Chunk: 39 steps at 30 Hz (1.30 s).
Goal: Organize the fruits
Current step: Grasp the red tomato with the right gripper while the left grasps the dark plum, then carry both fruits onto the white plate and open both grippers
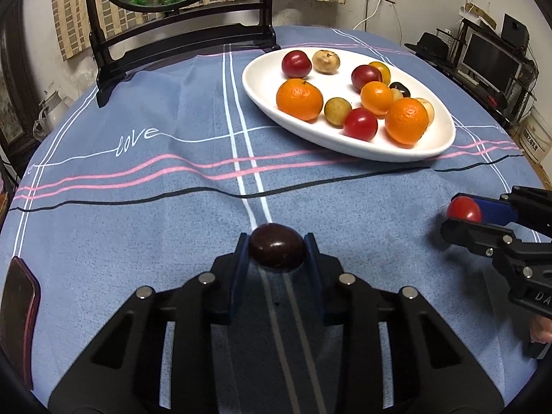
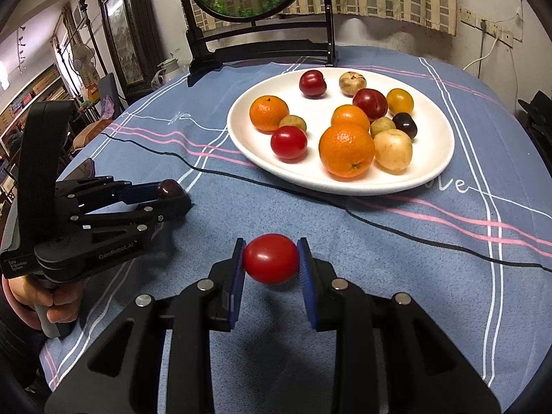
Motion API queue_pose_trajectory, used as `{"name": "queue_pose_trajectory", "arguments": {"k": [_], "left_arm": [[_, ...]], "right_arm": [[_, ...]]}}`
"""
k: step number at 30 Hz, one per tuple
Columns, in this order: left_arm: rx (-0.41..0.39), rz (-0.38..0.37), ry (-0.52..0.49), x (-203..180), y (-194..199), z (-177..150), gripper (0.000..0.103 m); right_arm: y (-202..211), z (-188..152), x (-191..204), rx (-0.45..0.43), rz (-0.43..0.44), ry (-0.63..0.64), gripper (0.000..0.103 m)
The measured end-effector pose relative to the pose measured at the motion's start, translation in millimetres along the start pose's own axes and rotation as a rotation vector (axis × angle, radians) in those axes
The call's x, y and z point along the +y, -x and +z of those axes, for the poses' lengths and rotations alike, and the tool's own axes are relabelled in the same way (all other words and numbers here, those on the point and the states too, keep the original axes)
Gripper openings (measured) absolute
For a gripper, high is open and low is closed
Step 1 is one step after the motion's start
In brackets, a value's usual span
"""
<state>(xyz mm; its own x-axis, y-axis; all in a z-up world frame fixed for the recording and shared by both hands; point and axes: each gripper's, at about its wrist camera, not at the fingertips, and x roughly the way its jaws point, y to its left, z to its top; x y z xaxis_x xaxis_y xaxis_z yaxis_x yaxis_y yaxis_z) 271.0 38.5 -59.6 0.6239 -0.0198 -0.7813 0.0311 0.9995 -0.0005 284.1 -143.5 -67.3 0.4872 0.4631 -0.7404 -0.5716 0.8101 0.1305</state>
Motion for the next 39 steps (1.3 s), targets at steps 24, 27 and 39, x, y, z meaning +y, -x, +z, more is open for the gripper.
{"name": "queue_pose_trajectory", "arguments": {"k": [24, 27, 39], "left_arm": [[-0.117, -0.144, 0.008, -11, 39, 43, 0.032], [-0.141, -0.135, 0.000, -18, 26, 93, 0.032], [-0.089, 0.002, 0.024, -24, -53, 162, 0.051]], "right_arm": [[20, 26, -14, -0.106, 0.022, -0.024, 0.030], [23, 54, -37, -0.185, -0.010, -0.083, 0.030], [-42, 111, -87, -0.174, -0.073, -0.133, 0.032]]}}
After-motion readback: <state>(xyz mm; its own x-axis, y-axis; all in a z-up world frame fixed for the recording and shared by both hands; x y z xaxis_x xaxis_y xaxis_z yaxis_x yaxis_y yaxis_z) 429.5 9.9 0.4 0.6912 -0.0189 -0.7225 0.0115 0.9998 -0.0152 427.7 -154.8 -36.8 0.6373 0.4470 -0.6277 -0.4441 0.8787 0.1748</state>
